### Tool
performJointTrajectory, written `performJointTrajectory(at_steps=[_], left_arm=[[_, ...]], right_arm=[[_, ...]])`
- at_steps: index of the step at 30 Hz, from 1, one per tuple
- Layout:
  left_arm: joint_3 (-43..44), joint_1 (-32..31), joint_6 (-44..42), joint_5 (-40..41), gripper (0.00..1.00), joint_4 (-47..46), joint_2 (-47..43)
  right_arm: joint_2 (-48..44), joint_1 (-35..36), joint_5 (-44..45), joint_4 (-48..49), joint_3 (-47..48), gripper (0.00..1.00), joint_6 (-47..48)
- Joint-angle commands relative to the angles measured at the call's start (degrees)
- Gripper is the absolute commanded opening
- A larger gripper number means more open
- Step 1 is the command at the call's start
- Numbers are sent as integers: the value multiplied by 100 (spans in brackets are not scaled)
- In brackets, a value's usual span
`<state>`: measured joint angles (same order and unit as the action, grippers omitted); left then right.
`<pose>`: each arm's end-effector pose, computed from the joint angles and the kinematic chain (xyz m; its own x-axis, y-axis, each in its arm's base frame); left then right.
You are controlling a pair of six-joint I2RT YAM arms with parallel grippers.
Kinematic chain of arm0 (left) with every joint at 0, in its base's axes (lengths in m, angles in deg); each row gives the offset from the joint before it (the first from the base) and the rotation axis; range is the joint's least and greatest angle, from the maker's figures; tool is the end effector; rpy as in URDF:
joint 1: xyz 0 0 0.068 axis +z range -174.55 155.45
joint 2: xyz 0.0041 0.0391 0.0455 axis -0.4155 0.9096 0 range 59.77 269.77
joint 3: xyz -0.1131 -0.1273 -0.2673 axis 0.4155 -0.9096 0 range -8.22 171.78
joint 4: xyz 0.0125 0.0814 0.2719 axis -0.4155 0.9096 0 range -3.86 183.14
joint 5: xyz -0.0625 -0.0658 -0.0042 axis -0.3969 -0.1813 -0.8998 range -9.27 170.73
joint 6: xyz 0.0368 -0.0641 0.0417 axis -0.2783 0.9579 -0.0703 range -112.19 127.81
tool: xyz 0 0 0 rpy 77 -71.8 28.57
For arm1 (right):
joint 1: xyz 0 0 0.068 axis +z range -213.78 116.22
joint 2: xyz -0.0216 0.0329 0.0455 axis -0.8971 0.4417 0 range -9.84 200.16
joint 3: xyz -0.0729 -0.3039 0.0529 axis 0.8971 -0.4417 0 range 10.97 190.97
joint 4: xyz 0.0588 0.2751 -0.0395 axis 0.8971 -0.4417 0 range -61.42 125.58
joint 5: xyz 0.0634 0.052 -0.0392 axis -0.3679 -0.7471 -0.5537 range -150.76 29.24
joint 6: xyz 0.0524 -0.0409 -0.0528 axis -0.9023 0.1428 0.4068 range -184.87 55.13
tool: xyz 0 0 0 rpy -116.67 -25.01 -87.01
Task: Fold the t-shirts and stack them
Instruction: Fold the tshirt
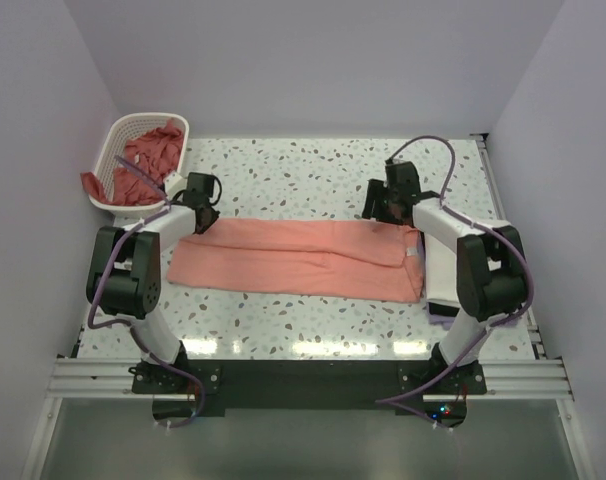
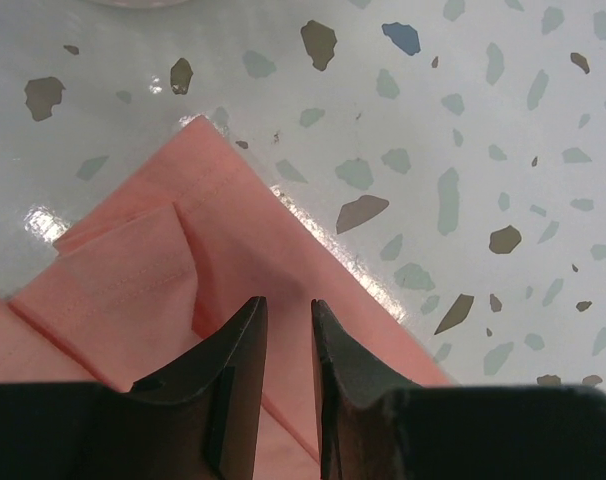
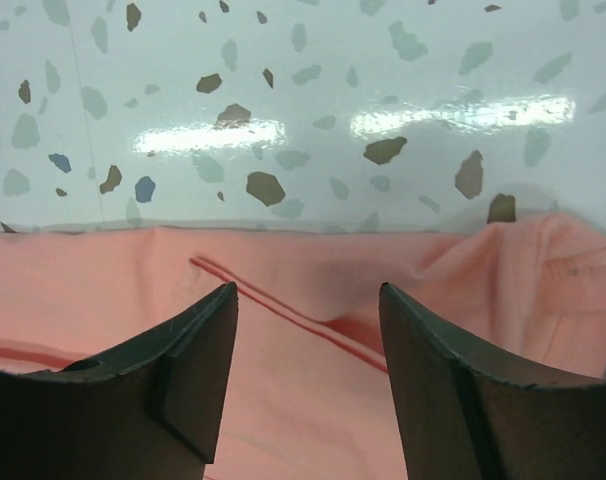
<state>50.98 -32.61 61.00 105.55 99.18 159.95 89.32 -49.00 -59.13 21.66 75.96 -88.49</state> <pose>0.4007 -0.0251 0.1723 -0.3865 -0.6792 -0.6240 -0.7115 0.6500 -0.2668 0.4112 0.1063 0.2069 -0.7541 0.2152 -0.6205 0.0713 0.9660 0.2483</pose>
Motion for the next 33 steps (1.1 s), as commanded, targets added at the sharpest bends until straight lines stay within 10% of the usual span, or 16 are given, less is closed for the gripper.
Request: performJointTrajectory(at_steps=[1, 13, 33], left_arm=[[-93, -3, -28, 49, 29, -152, -95], [-304, -3, -28, 58, 29, -205, -315], [-374, -3, -45, 67, 29, -205, -368]], right_arm=[[235, 156, -154, 195, 303, 64, 305], [587, 595, -67, 231, 567, 67, 472], [1203, 1272, 1533, -296, 1270, 40, -117]])
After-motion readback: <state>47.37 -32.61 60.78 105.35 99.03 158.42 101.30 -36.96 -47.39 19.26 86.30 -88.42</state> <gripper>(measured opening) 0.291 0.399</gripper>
